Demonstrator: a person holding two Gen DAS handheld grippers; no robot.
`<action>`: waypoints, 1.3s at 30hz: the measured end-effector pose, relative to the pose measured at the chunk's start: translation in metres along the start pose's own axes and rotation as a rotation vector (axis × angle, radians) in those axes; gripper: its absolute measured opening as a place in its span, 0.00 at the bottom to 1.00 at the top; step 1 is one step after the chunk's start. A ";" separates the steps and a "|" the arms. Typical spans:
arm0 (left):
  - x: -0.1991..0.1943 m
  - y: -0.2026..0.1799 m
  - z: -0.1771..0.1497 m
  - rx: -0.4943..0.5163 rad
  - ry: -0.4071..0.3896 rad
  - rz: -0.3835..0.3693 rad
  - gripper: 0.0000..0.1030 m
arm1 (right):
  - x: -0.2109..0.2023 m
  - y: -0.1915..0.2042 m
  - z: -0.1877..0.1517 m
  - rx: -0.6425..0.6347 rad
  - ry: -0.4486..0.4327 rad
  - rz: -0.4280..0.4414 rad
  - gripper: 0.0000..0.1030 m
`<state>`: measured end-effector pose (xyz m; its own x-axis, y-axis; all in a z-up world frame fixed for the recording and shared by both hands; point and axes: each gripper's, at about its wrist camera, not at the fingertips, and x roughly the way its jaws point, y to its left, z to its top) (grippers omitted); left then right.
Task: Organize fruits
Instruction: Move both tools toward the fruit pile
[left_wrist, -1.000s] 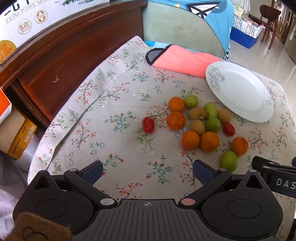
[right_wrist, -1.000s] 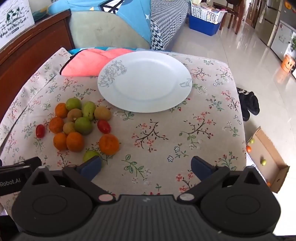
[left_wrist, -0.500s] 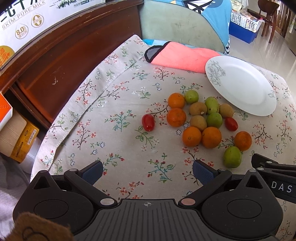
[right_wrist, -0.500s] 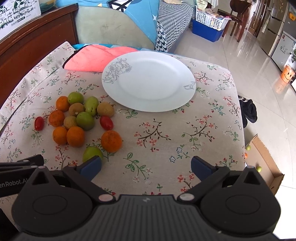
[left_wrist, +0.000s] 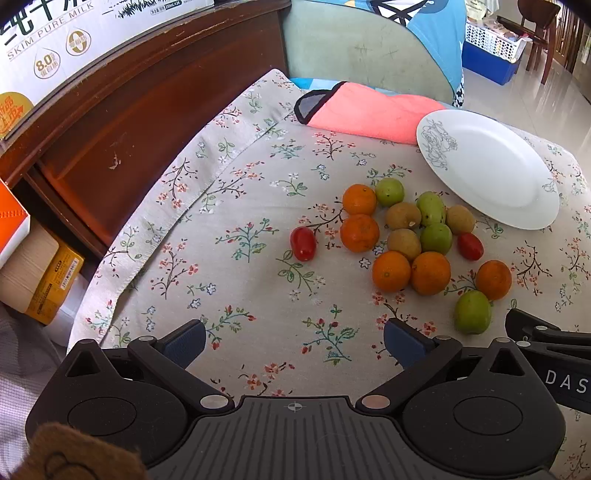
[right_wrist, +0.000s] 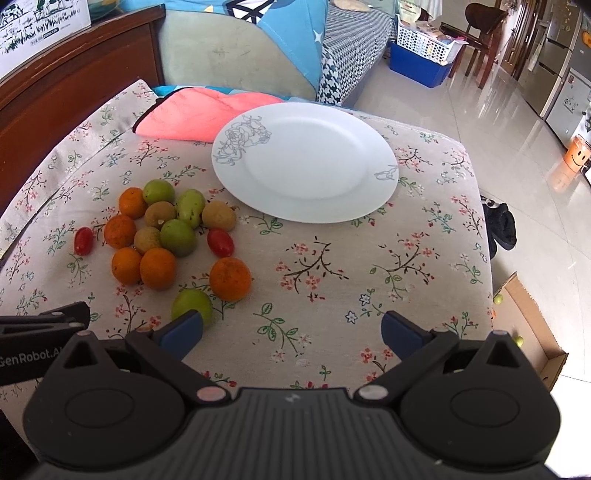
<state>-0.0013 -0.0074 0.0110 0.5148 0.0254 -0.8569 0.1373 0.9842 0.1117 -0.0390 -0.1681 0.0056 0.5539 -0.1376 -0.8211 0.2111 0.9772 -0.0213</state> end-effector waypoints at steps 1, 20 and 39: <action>0.000 0.000 0.000 0.000 -0.001 0.000 0.99 | 0.000 0.000 0.000 0.001 -0.003 0.001 0.99; -0.005 0.009 0.001 0.012 -0.050 -0.061 1.00 | -0.005 -0.013 -0.002 0.026 -0.022 0.093 0.99; 0.009 0.027 0.010 0.042 -0.063 -0.105 0.99 | 0.002 -0.043 -0.019 -0.067 -0.004 0.286 0.82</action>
<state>0.0154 0.0181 0.0116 0.5477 -0.0896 -0.8319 0.2282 0.9726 0.0454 -0.0620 -0.2069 -0.0054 0.5863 0.1444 -0.7971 -0.0072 0.9849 0.1731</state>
